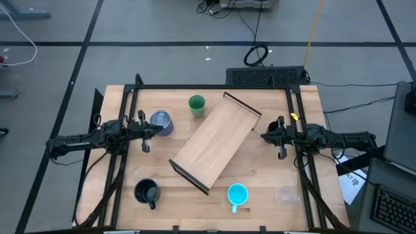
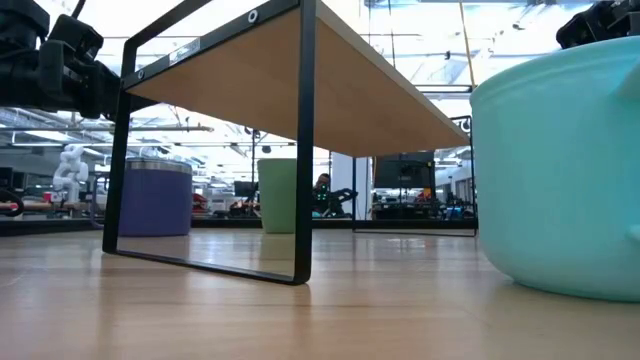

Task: Stack small to large cups/mugs on shelf

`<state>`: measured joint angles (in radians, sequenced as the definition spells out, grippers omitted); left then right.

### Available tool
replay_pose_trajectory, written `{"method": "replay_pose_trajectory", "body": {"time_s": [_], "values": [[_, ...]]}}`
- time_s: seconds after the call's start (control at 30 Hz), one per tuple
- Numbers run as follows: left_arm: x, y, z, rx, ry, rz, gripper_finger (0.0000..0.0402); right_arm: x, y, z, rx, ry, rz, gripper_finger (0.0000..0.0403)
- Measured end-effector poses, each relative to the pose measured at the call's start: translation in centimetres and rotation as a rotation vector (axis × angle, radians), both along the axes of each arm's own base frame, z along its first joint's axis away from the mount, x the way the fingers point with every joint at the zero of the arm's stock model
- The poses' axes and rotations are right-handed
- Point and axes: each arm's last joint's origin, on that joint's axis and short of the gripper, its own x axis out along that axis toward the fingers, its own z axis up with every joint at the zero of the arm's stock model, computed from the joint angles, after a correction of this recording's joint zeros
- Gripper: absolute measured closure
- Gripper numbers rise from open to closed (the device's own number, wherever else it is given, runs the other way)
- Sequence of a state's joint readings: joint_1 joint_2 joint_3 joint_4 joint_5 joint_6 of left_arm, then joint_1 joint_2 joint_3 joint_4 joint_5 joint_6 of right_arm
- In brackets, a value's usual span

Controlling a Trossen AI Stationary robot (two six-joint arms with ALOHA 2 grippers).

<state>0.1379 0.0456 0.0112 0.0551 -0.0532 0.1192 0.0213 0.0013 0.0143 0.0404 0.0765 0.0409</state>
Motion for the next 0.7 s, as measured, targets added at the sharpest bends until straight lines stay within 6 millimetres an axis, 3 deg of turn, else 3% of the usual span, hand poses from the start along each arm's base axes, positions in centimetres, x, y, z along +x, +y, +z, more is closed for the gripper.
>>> {"method": "replay_pose_trajectory", "body": {"time_s": [0.7], "values": [[0.00, 0.00, -0.01, 0.000, 0.000, 0.000, 0.0371, 0.00, 0.00, 0.05, -0.026, -0.003, -0.001, 0.0403]]}}
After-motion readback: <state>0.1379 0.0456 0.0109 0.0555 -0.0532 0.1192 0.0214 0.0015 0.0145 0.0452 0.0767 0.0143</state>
